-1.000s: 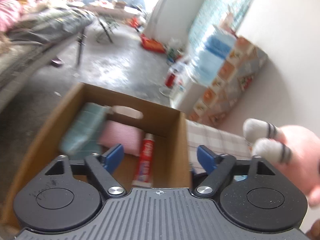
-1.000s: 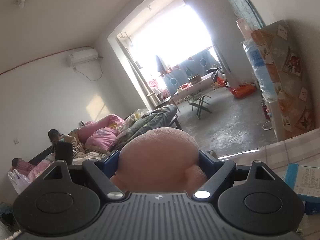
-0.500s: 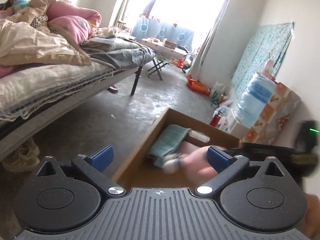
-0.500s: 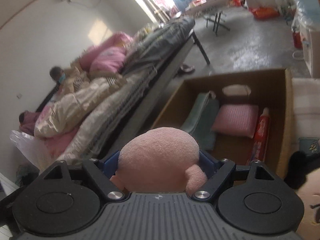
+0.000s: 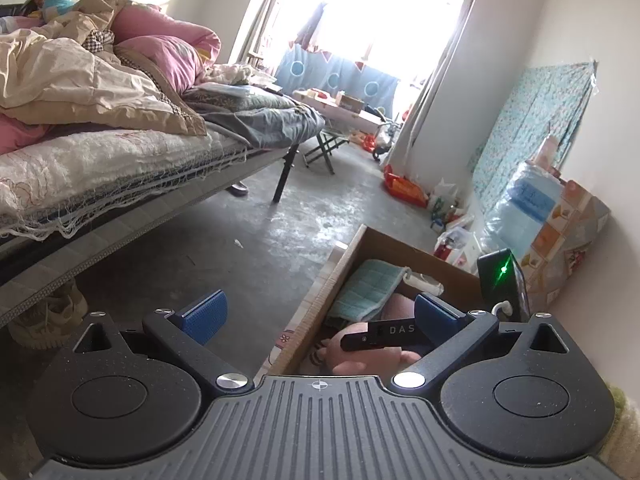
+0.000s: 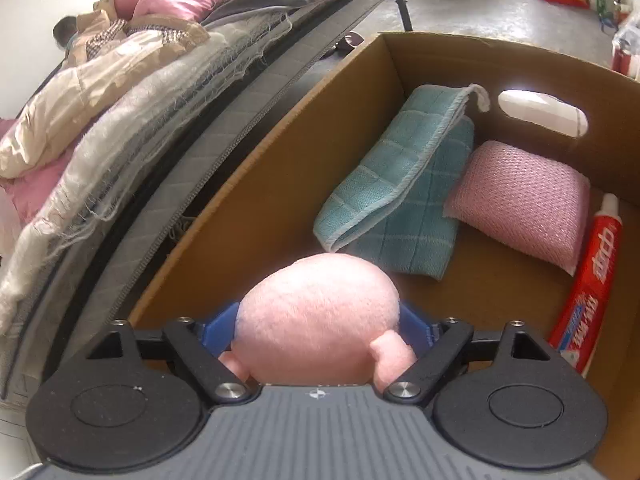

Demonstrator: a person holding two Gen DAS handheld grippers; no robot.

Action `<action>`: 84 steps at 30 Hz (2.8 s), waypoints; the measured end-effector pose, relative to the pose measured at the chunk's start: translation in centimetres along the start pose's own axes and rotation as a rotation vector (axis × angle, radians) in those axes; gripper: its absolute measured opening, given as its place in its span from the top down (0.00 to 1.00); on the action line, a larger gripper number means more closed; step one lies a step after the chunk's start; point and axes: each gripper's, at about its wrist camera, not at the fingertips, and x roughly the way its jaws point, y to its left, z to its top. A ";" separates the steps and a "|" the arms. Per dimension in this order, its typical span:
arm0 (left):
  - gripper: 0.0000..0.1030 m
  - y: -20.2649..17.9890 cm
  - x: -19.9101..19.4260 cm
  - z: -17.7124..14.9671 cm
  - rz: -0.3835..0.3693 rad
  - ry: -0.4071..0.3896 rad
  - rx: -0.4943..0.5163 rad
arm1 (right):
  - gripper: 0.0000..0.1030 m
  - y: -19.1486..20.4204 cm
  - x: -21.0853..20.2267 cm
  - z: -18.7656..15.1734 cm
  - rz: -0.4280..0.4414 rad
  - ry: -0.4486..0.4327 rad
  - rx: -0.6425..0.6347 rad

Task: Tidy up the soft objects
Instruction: 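Release the toothpaste with the left tool while the right tool drops the pink plush in the box, then move both tools back toward the plush doll and scrunchie on the table, then grasp the green scrunchie with the left tool while the right tool grasps the gold tissue pack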

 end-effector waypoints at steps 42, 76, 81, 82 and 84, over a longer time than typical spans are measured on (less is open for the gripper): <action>0.00 -18.6 -5.1 -8.3 -0.437 0.206 0.381 | 0.03 -9.9 -35.2 -24.7 0.032 -0.710 0.149; 0.74 -39.4 11.0 -25.6 -0.404 0.464 0.905 | 0.38 -26.3 -29.8 -38.5 -0.110 -0.871 0.565; 0.85 -38.8 11.6 -25.3 -0.451 0.552 0.807 | 0.38 -27.3 -30.1 -39.8 -0.089 -0.894 0.609; 0.85 -38.6 11.4 -25.2 -0.474 0.579 0.791 | 0.38 -27.4 -30.2 -40.0 -0.084 -0.898 0.617; 0.85 -38.1 10.7 -25.3 -0.513 0.641 0.759 | 0.38 -27.7 -30.3 -40.1 -0.076 -0.901 0.623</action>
